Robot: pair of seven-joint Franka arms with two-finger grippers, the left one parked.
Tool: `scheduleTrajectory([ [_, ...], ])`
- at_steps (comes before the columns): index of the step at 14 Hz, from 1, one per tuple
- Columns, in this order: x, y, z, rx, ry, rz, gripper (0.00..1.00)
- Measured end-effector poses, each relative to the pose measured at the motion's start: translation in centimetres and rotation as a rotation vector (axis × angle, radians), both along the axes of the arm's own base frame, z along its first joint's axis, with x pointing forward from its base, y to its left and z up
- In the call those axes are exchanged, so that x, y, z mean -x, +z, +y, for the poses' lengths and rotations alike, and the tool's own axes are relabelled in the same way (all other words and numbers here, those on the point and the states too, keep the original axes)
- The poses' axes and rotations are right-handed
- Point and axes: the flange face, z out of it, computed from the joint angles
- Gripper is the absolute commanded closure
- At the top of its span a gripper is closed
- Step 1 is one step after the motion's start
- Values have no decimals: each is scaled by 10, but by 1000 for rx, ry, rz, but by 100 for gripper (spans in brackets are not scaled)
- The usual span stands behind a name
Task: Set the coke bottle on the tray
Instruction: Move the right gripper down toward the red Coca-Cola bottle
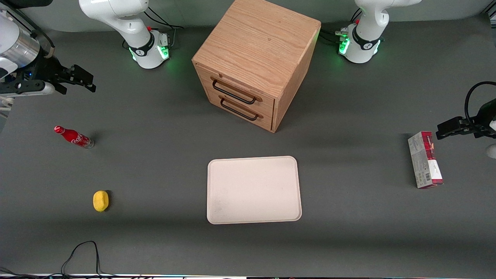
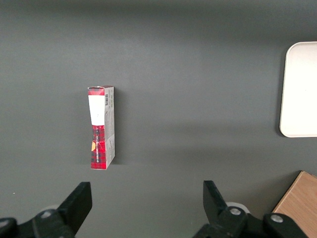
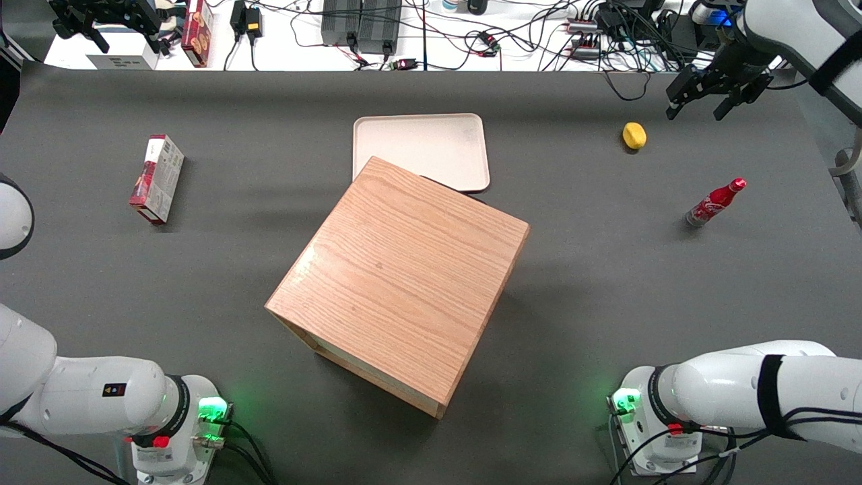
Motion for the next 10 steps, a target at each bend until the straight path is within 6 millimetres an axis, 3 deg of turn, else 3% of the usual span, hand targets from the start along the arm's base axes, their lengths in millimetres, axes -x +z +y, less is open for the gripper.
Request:
scheduleTrajectory([
  [4, -15, -7, 0, 7, -3, 34, 0],
  [6, -16, -7, -19, 14, -2, 33, 0],
  [8, -21, -17, -73, 25, 22, 10, 0],
  [10, -19, -47, -136, 20, 45, -9, 0],
])
